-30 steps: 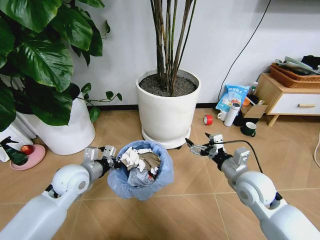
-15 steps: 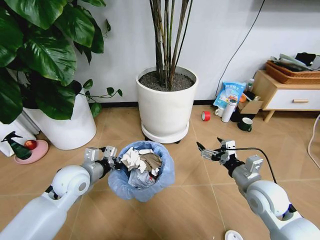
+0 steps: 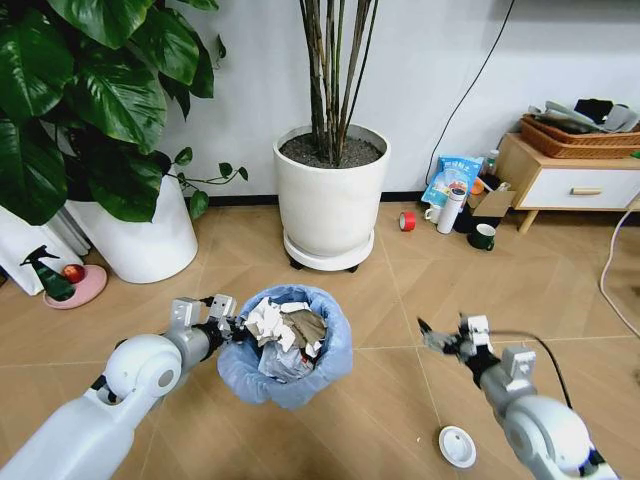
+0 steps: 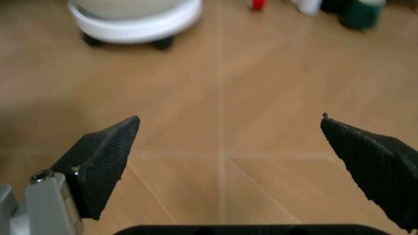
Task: Pick up the trash bin and place the garbage on the floor into it.
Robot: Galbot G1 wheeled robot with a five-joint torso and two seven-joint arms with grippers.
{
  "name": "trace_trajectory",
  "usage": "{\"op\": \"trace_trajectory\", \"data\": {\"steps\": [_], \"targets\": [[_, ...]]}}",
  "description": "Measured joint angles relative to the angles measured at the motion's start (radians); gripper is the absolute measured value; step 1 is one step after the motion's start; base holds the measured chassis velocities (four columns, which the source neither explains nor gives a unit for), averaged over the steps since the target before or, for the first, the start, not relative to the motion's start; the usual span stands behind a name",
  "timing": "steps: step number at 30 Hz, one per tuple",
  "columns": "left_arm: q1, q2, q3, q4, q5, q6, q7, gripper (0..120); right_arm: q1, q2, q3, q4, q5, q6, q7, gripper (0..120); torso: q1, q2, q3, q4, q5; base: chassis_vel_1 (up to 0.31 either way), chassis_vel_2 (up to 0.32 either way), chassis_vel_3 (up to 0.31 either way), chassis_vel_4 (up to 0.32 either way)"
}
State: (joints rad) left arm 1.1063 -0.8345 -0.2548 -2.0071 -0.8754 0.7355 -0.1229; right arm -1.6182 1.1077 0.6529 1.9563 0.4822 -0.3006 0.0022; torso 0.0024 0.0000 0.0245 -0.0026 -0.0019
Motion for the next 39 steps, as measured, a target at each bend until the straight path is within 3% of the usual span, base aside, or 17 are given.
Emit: {"op": "trace_trajectory", "data": {"steps": [10,22,39], "targets": [[0.007,-0.008,-0.002,-0.002,0.012,0.000,0.017,0,-0.109,0.004,0.148,-0.224,-0.093,0.126,-0.282,100,0.000,0.000,0.000,-0.0001,0.0001,0.000,0.000,0.000,0.000],[0.009,-0.013,0.007,-0.003,0.022,0.000,0.027,0,-0.032,0.041,0.121,-0.472,-0.206,0.138,-0.331,100,0.000,0.000,0.000,0.0000,0.0001,0.000,0.000,0.000,0.000],[0.013,-0.012,0.011,-0.006,0.025,0.000,0.023,0,0.014,0.092,0.093,-0.552,-0.260,0.156,-0.330,100,0.000,0.000,0.000,-0.0001,-0.0001,0.000,0.000,0.000,0.000]]}}
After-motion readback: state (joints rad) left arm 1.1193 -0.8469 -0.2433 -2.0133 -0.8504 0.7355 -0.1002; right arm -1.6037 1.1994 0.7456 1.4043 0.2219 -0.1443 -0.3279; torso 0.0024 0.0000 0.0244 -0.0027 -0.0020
